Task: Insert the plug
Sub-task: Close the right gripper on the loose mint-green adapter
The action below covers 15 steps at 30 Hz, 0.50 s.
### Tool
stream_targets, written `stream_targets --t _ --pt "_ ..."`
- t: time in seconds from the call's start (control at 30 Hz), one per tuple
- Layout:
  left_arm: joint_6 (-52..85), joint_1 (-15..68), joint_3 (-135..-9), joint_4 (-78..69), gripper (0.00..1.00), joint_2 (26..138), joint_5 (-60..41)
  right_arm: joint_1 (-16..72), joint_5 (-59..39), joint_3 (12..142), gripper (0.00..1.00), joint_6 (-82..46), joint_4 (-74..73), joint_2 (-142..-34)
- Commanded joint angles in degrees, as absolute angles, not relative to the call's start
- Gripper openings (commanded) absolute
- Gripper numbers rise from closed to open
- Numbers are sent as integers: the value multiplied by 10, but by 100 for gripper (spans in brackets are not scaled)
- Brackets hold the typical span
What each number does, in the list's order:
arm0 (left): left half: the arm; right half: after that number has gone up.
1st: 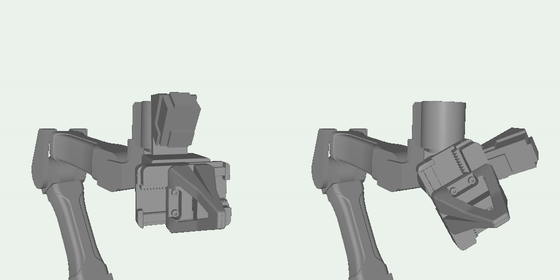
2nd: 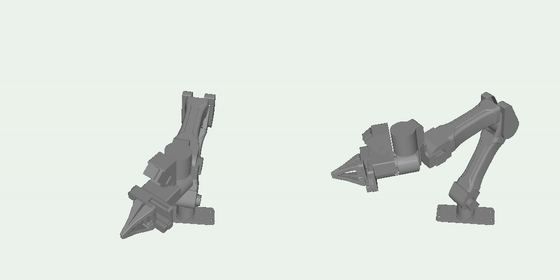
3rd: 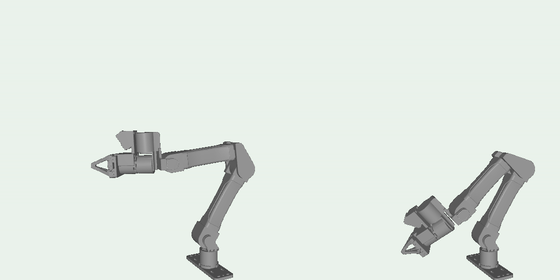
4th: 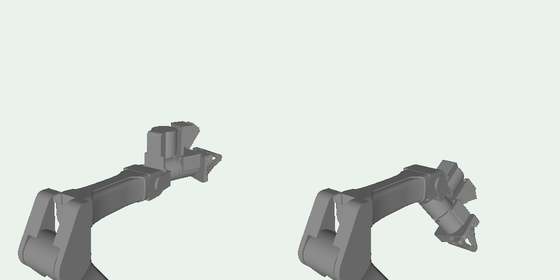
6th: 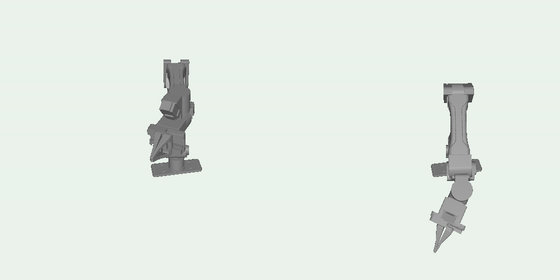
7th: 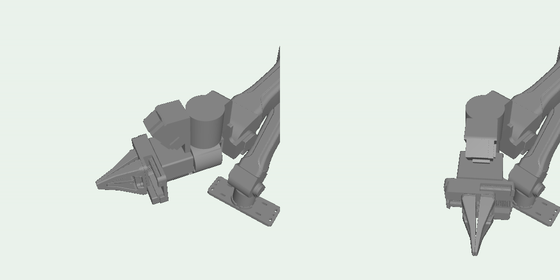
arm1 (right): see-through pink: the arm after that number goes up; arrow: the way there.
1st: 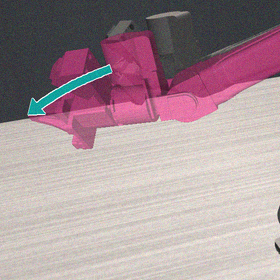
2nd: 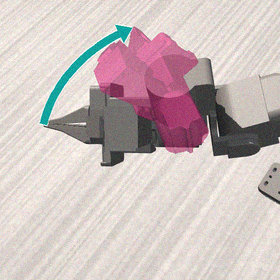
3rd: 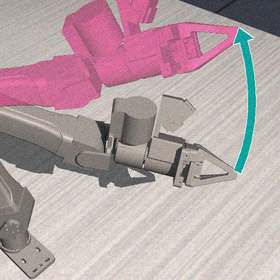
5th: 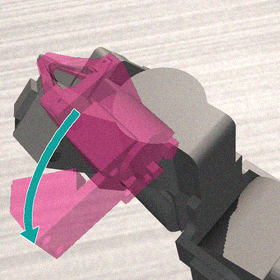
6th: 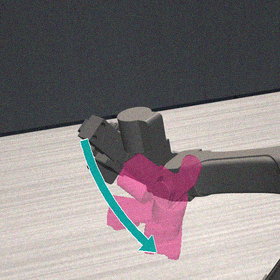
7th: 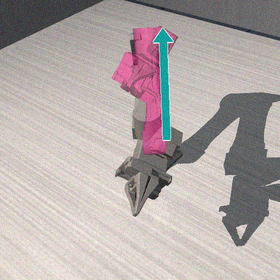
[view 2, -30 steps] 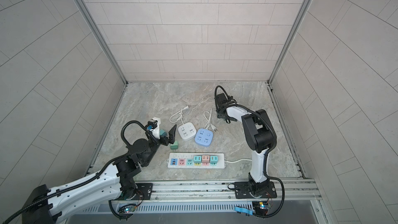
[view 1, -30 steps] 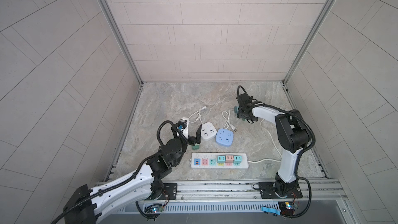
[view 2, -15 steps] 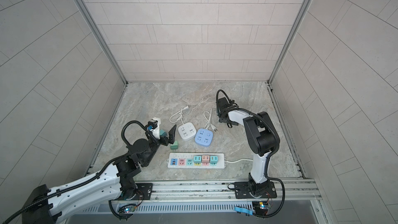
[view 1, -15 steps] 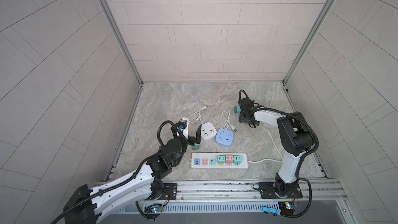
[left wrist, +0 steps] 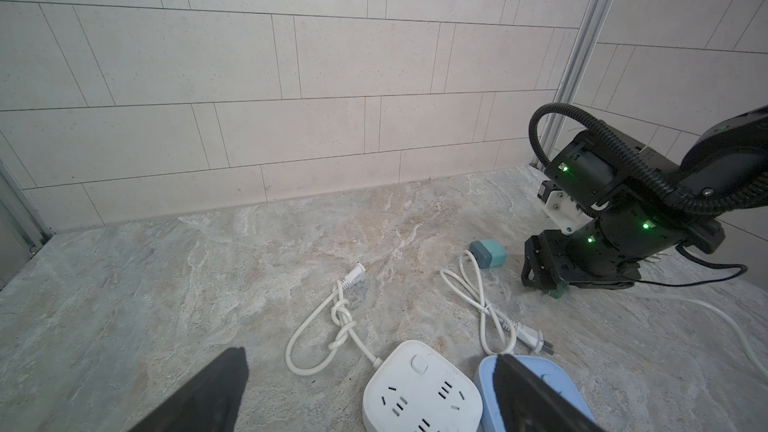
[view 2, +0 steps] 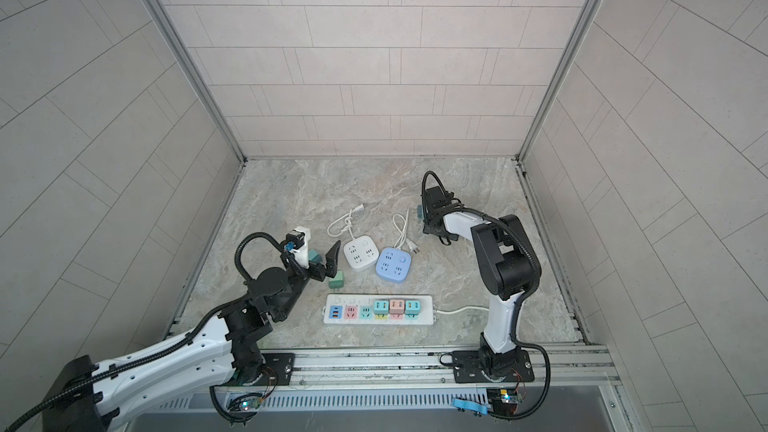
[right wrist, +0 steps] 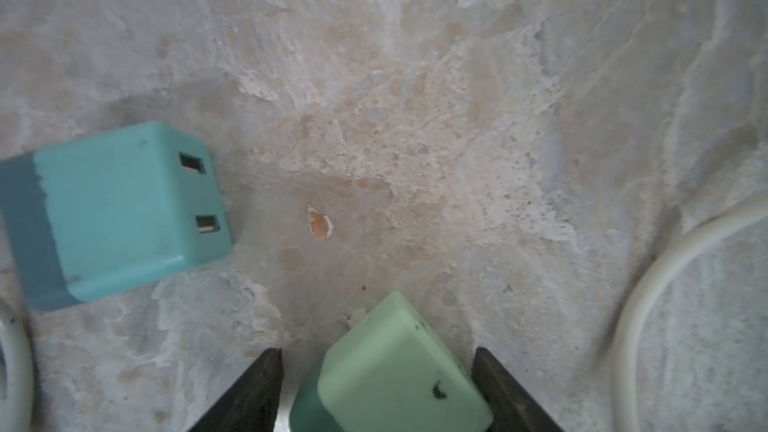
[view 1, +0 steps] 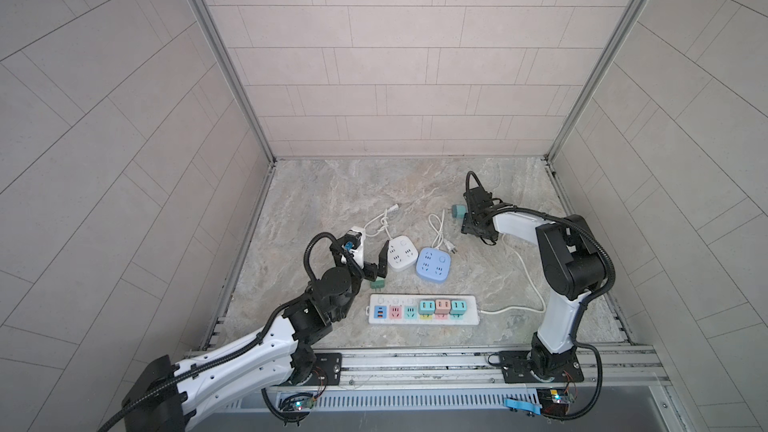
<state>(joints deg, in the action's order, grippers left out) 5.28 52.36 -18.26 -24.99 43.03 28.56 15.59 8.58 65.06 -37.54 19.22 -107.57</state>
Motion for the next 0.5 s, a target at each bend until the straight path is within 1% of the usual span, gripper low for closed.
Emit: stream_targets --t 0.0,0.13,0.3,0.47 --pt "51 522 -178 -249 100 423 291 157 60 664 74 -376 198 -1102" --pt "51 521 -175 -247 100 415 290 159 66 676 72 -374 213 -1104" --pt "52 522 -176 -249 100 420 286 158 111 648 72 -371 219 -1075" --pt "55 521 -177 -243 100 414 284 158 118 628 72 -370 218 -1066"
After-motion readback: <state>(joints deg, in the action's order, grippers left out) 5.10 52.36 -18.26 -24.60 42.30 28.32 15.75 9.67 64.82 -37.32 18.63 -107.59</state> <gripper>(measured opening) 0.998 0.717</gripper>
